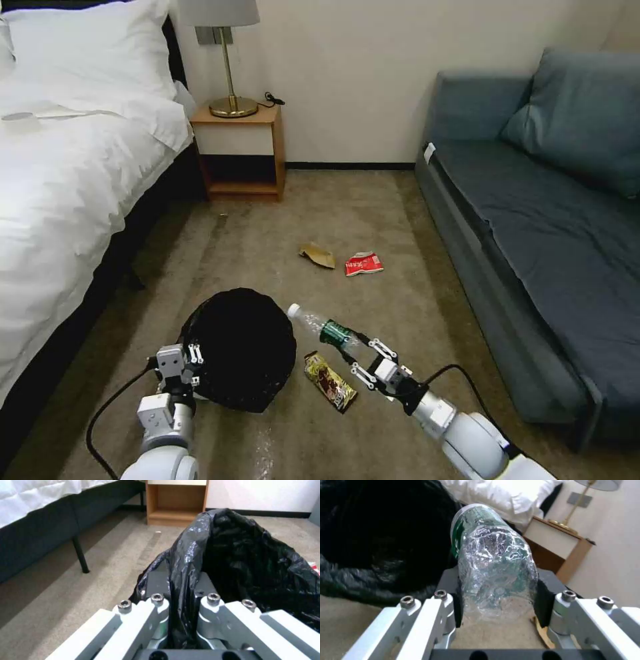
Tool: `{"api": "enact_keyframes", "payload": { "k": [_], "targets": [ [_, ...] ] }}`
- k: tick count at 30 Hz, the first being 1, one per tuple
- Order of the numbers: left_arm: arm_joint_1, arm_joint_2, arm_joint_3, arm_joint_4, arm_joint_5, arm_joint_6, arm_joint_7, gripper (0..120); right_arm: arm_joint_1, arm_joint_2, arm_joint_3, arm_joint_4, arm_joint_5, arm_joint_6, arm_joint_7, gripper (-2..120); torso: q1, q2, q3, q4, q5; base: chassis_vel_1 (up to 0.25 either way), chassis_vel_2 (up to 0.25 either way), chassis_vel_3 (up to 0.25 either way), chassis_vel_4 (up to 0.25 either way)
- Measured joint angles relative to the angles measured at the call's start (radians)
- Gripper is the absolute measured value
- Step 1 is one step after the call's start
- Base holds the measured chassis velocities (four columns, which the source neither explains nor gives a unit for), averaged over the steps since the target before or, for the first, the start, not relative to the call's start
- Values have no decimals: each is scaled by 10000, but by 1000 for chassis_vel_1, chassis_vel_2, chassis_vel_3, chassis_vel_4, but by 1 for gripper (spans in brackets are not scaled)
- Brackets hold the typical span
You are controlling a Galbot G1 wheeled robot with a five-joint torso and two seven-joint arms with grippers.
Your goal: Pick up the trash bin, then pick up the garbage on the floor and place it into the trash bin.
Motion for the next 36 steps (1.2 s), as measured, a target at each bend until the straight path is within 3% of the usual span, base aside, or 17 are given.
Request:
{"api": "enact_keyframes", "payload": {
  "k": [11,17,25,31,34,36],
  "targets": [
    [-754,-169,317,878,270,179,-21,6,2114,331,-2276,-1645,297,-14,10,38,0,-1,1,-3,-3,0,0,0,0],
    [-1365,-186,348,1609,269,153,-58,6,3218,1087,-3266,-3068,720,279,2,38,0,1,-2,0,3,0,0,0,0],
    [-1676,-130,320,1998,185,151,-81,6,3947,2085,-3683,-4167,899,481,25,39,0,1,-3,1,4,0,0,0,0],
    [-1556,-130,306,1890,168,193,-81,6,3994,2376,-3723,-4344,901,520,164,59,0,2,-2,0,-1,0,0,0,0],
    [-1523,-132,306,1856,163,223,-79,5,3840,2248,-3660,-4285,894,505,187,76,0,1,-1,-1,-1,0,0,0,0],
    [-1523,-127,306,1855,160,227,-76,5,3826,2205,-3642,-4285,893,502,188,79,-1,1,-2,-2,-2,0,0,0,0]
  ]
}}
